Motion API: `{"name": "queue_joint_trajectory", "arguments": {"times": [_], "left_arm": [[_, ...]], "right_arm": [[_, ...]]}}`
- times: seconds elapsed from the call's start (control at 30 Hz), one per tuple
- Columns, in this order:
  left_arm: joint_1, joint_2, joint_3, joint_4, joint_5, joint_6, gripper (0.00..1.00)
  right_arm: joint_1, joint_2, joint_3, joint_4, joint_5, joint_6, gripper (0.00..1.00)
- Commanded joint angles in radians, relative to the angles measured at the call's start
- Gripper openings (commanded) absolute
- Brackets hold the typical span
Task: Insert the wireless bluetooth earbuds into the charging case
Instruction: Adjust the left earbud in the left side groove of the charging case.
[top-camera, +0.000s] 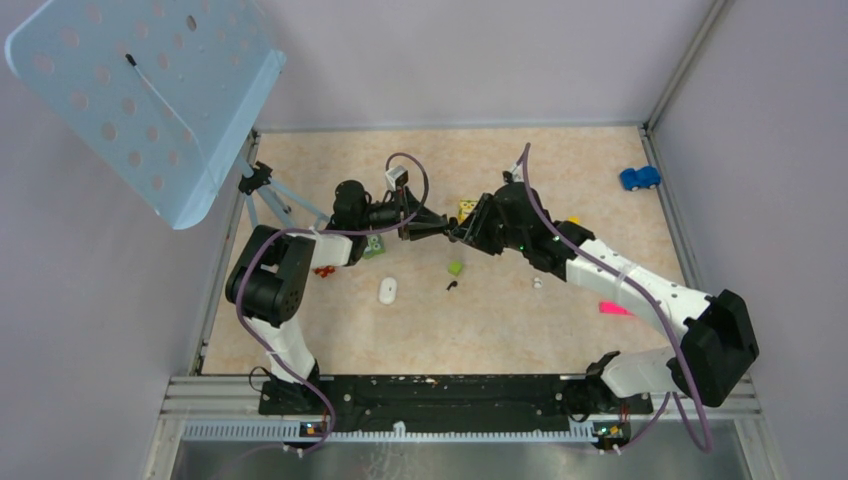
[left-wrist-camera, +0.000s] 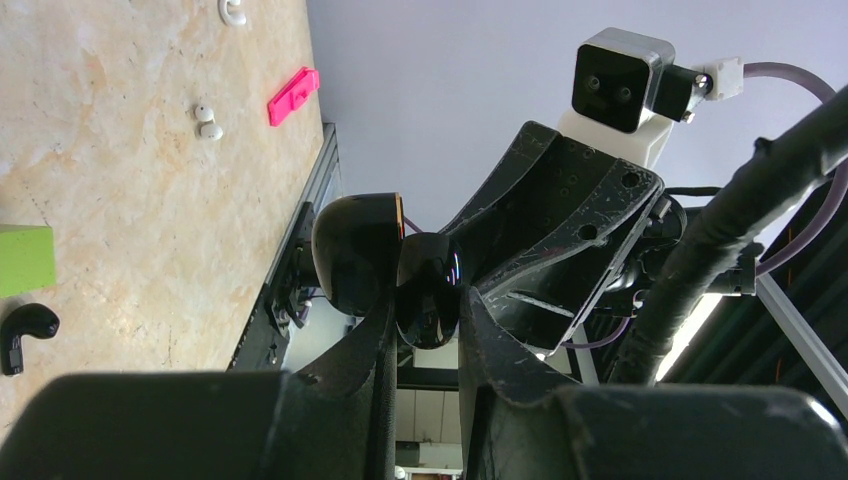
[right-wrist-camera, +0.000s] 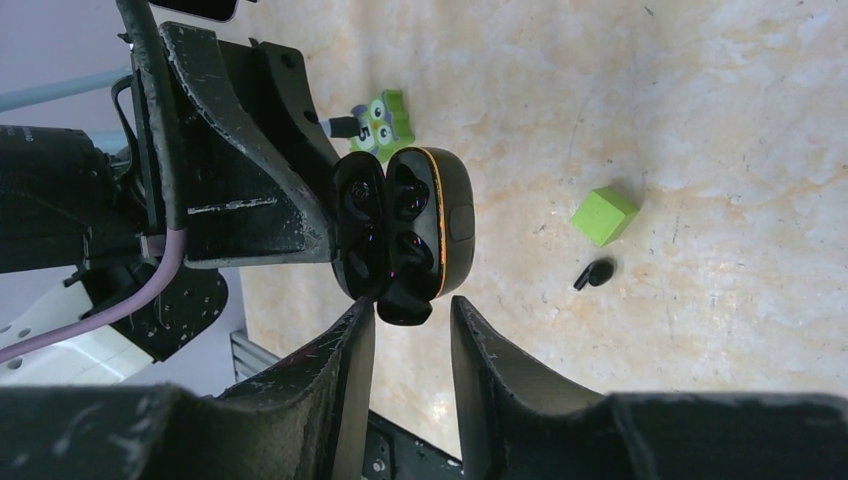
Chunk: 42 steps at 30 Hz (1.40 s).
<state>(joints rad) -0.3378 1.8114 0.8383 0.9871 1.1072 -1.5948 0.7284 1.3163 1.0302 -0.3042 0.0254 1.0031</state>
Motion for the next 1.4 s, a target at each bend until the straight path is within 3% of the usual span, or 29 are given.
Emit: {"name": "queue_joint_trajectory", "arguments": {"times": [0.0,0.23,0.6,1.17,1.37], "left_arm": [[-0.004,-0.006,0.013,0.048,0.015,0.009,0.00],[-0.003,-0.007,0.014,0.045,0.019,0.011,0.00],[-0.004,-0.021,0.022,-0.030,0.048,0.047,0.00],[-0.004,-0.056,0.056,-0.170,0.114,0.114,0.00],[-0.004,-0.077,0.106,-0.394,0.141,0.246,0.00]], "right_arm": [[0.000,0.004,0.052,0.017,0.015,-0.022,0.32],[0.000,0.001,0.046,0.021,0.017,-0.032,0.24],[0.000,-0.004,0.049,0.018,0.009,-0.154,0.18],[-0.003,0.071,0.140,-0.025,-0.175,-0.436,0.13],[-0.003,0.103,0.200,-0.090,-0.233,-0.572,0.09]]}}
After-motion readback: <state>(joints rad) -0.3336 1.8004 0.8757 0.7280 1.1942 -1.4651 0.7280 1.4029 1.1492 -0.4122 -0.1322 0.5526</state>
